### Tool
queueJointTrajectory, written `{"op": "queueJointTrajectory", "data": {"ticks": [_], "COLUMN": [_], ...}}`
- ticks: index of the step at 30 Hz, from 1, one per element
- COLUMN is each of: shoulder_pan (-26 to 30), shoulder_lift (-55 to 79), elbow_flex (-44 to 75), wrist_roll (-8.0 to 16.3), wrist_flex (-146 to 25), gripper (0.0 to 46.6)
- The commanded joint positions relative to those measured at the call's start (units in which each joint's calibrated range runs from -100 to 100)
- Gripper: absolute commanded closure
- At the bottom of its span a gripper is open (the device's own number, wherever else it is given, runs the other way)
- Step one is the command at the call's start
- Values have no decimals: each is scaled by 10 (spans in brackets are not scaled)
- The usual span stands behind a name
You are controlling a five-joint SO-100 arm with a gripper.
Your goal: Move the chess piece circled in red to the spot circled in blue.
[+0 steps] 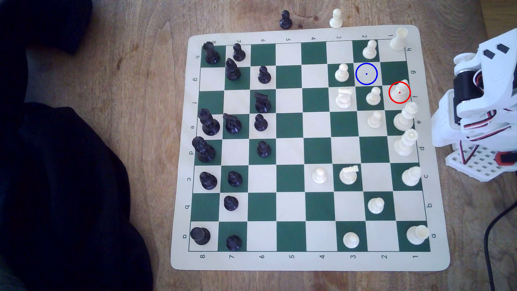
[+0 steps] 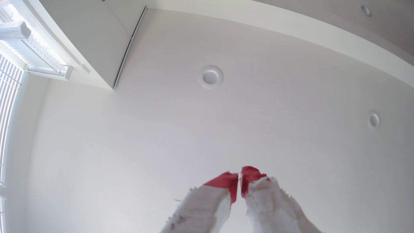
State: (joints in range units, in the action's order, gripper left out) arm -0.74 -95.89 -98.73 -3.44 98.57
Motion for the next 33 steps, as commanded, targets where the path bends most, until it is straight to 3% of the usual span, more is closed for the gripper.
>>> {"op": "queueJointTrajectory", "data": {"ticks": [1, 5, 9, 18, 20, 25, 27, 28, 29, 31, 32, 33], "shoulder_pan": [-34, -49, -63, -155, -196, -235, -235, -232, -231, -233, -243, -250], "shoulder_lift": [1, 1, 1, 1, 1, 10, 21, 19, 8, 1, 1, 0], "elbow_flex": [-12, -12, 8, 191, 249, 295, 326, 341, 342, 358, 390, 403], "wrist_roll": [-1, -1, -1, 3, 3, 5, 20, 53, 72, 78, 106, 119], "wrist_flex": [11, -13, -170, -833, -1026, -1187, -1279, -1343, -1363, -1418, -1499, -1543], "gripper": [464, 464, 464, 464, 464, 464, 464, 464, 464, 464, 464, 451]}}
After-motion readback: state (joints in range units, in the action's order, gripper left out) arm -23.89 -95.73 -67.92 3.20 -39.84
